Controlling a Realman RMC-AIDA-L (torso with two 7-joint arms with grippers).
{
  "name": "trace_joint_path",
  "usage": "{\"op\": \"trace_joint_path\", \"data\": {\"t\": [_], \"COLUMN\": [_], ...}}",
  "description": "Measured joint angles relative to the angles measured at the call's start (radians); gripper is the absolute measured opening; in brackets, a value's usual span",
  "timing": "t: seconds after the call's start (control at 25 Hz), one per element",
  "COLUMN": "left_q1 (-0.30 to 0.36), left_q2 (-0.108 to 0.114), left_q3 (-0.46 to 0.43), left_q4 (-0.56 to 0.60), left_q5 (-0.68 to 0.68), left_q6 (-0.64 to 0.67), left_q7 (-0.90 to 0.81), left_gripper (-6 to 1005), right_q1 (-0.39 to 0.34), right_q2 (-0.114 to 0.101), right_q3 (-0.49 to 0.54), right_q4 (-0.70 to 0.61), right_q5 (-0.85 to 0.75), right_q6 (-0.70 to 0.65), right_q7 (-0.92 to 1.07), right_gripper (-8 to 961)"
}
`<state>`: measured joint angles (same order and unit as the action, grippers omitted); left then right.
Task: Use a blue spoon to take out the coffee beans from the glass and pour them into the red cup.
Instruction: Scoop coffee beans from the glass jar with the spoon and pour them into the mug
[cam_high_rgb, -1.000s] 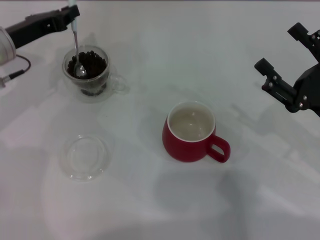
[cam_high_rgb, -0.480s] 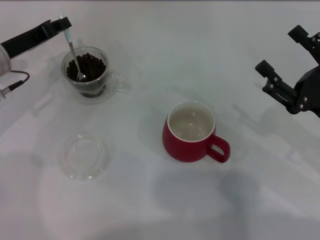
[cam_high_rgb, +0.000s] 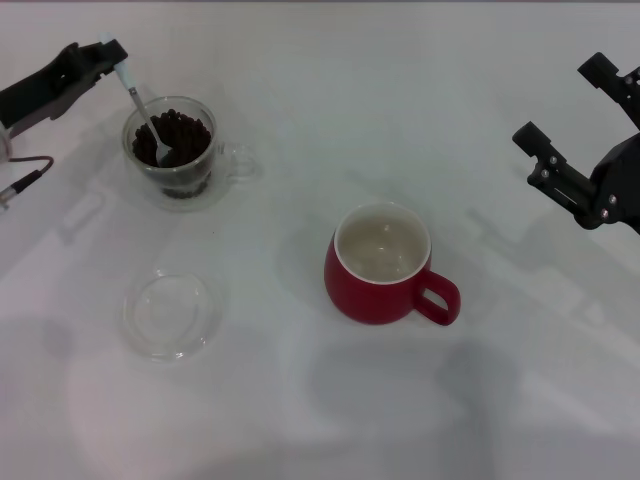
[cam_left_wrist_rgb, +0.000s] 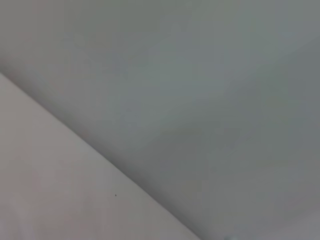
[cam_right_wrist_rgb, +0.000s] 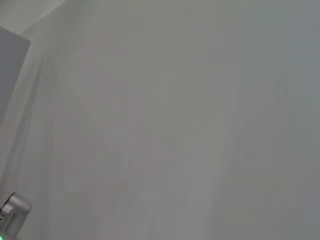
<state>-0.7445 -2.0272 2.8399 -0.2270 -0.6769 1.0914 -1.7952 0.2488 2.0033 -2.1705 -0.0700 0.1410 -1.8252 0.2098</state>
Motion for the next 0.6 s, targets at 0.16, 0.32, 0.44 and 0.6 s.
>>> {"op": "trace_joint_path", "data": {"t": [0.16,0.32,0.44,0.6], "left_q1": [0.026,0.047,0.067,0.096], "left_q2": [0.0,0.008,0.013,0.017], "left_q3": [0.002,0.001,-0.001,0.002], "left_q4": [0.006,0.017,0.025,0.026], "left_q5": [-0.046,-0.085,-0.124,-0.176], "left_q6": [0.008,0.041,0.072,0.117], "left_q7": [-0.023,-0.041,-0.046,-0.047], "left_gripper": [125,125,125,124], "right_q1": [0.001,0.002,0.004,0.008], "right_q2": [0.0,0.0,0.0,-0.002], "right_q3": [0.0,0.0,0.0,0.0], "right_q4": [0.004,0.006,0.012,0.014], "right_q5": [0.0,0.0,0.0,0.0], "right_q6": [0.0,0.0,0.0,0.0], "right_q7": [-0.001,-0.005,-0.005,-0.006], "right_gripper": [844,844,844,844]}}
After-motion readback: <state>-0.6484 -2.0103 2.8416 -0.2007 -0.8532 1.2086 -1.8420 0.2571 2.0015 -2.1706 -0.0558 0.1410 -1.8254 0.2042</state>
